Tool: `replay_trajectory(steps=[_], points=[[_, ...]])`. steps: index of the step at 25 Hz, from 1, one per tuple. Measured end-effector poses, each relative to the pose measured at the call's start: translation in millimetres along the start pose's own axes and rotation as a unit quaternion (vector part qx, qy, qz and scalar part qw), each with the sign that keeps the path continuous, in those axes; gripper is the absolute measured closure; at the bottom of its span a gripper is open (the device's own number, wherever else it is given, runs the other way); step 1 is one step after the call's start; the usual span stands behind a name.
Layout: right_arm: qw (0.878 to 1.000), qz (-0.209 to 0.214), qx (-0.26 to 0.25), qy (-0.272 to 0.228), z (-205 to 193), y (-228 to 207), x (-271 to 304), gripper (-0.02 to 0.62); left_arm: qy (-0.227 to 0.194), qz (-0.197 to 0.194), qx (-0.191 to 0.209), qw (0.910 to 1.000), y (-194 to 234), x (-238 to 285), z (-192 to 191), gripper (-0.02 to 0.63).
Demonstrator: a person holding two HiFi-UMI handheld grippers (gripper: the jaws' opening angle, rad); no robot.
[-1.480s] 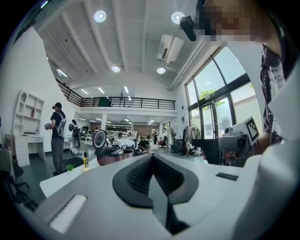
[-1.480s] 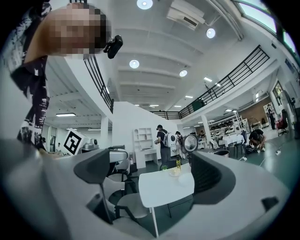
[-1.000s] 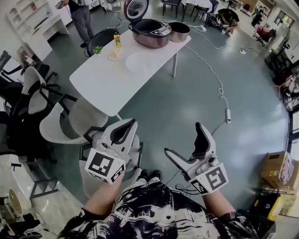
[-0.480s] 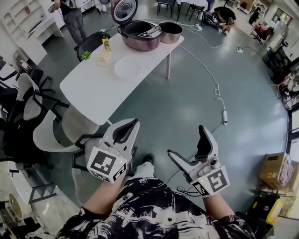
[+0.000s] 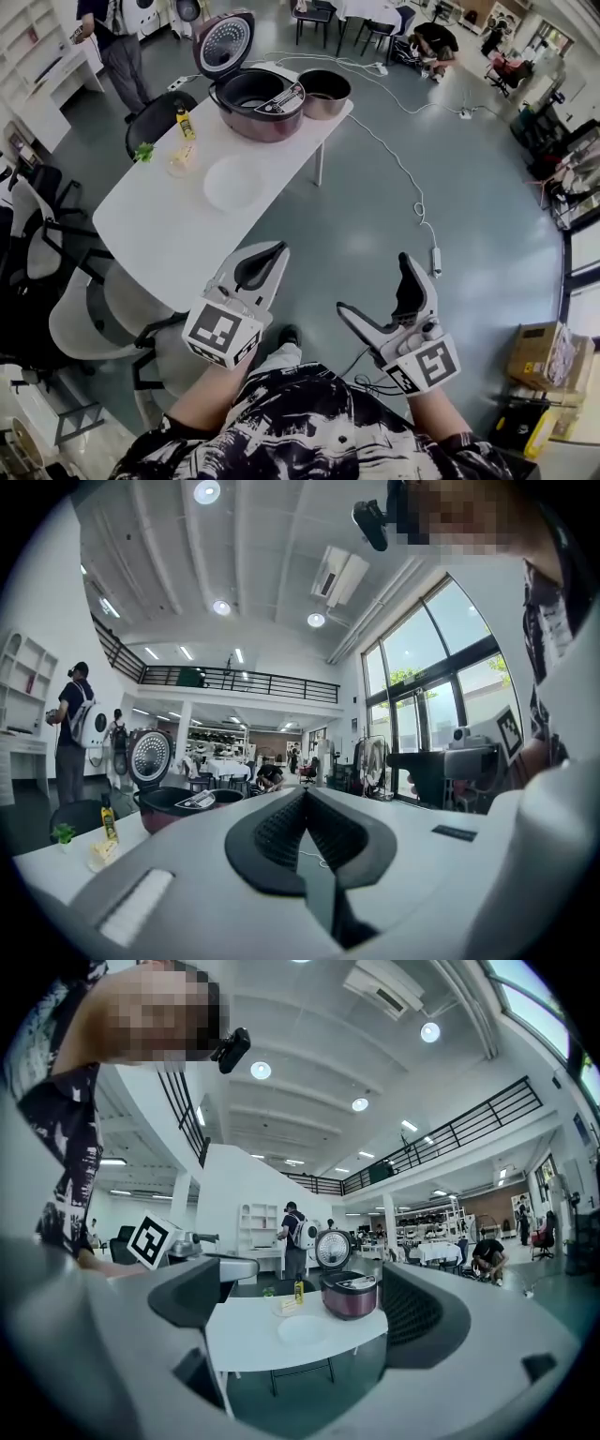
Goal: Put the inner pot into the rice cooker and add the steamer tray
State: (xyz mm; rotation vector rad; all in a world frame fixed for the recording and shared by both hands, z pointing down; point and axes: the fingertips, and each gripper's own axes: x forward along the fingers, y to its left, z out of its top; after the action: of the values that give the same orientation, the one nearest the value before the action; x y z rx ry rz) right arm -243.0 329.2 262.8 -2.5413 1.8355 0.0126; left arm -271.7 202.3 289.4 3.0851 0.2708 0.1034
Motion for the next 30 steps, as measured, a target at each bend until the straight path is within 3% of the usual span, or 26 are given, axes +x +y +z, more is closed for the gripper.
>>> replay_trajectory(steps=[8,15,22,30], points=[[1.000,0.007,0.001,0.018,-14,-51,77,0.101,0.004,-0.012,-0.008,0.9999,61,67,-5,0.601],[1.000,0.029,0.004,0.011,-12,-105,116,0.101,0.014,0.008,-0.003,0.9999,85,118,0,0.601],[0.998,0.068,0.017,-0.005,-15,-188,138,0.101,0.026,0.047,0.012,0.9985,91,195,7,0.601],[0.990,0.141,0.011,-0.006,-7,-308,163,0.101,0.019,0.123,0.017,0.9921,100,305,25,0.601]])
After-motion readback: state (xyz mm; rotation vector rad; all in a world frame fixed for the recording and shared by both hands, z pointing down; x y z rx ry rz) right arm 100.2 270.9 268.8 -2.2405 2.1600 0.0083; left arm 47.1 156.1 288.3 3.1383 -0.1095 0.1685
